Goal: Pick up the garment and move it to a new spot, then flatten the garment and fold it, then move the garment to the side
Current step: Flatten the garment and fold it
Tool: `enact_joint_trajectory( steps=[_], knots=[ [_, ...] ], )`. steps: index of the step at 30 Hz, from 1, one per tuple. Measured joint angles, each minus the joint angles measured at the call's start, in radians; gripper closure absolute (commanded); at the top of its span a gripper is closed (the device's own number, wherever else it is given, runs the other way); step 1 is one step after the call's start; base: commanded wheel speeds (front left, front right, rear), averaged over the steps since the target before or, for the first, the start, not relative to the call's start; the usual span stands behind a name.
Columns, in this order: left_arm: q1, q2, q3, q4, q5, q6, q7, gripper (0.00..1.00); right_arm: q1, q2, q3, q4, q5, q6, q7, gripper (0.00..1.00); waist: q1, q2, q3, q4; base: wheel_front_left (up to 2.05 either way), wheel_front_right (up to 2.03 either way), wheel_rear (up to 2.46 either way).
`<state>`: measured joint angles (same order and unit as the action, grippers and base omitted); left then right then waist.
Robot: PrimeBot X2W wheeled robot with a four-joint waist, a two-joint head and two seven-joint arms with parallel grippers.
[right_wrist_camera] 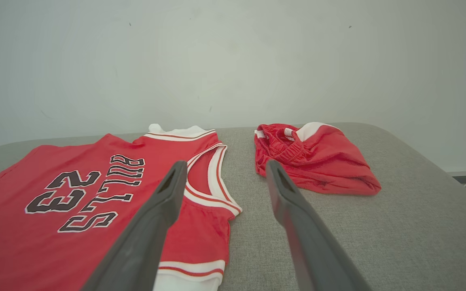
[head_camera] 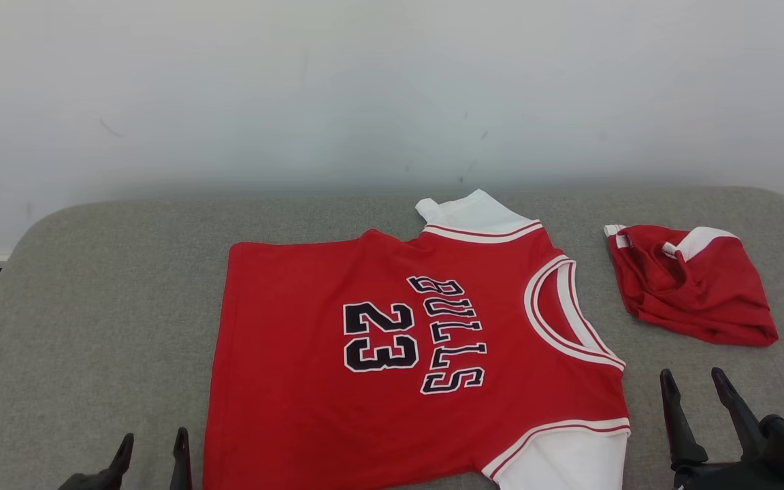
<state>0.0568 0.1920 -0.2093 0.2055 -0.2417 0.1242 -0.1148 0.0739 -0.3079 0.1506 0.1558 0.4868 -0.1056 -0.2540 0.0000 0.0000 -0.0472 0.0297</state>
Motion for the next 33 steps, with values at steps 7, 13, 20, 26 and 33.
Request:
enact_joint_trajectory(
  steps=[7, 13, 20, 26, 33],
  knots=[
    [0.0, 0.005, -0.012, 0.001, 0.022, 0.0, 0.019, 0.0, 0.0, -0.002, 0.001, 0.003, 0.001, 0.0, 0.008, 0.0, 0.0, -0.0001, 0.0, 0.003, 0.0, 0.0, 0.0],
    [0.0, 0.005, -0.023, -0.012, 0.02, -0.002, 0.035, 0.0, 0.0, -0.008, 0.01, 0.008, 0.008, 0.016, 0.033, 0.0, 0.0, 0.0, 0.0, 0.006, 0.0, 0.0, 0.0],
    [0.001, 0.005, -0.042, -0.02, -0.006, -0.039, 0.089, 0.0, 0.025, -0.013, 0.04, 0.025, 0.079, 0.063, 0.136, 0.0, 0.0, 0.0, 0.004, 0.011, 0.0, 0.0, 0.0],
    [0.002, -0.003, -0.051, 0.012, -0.043, -0.063, 0.133, 0.0, 0.047, -0.016, 0.085, 0.037, 0.103, 0.082, 0.242, 0.0, 0.0, 0.0, 0.025, 0.006, 0.0, 0.0, 0.0],
    [-0.013, -0.004, -0.057, 0.071, -0.068, -0.091, 0.176, 0.0, 0.064, -0.018, 0.106, 0.049, 0.117, 0.08, 0.335, 0.0, 0.0, 0.0, 0.053, 0.006, 0.0, 0.0, 0.0]
  ],
)
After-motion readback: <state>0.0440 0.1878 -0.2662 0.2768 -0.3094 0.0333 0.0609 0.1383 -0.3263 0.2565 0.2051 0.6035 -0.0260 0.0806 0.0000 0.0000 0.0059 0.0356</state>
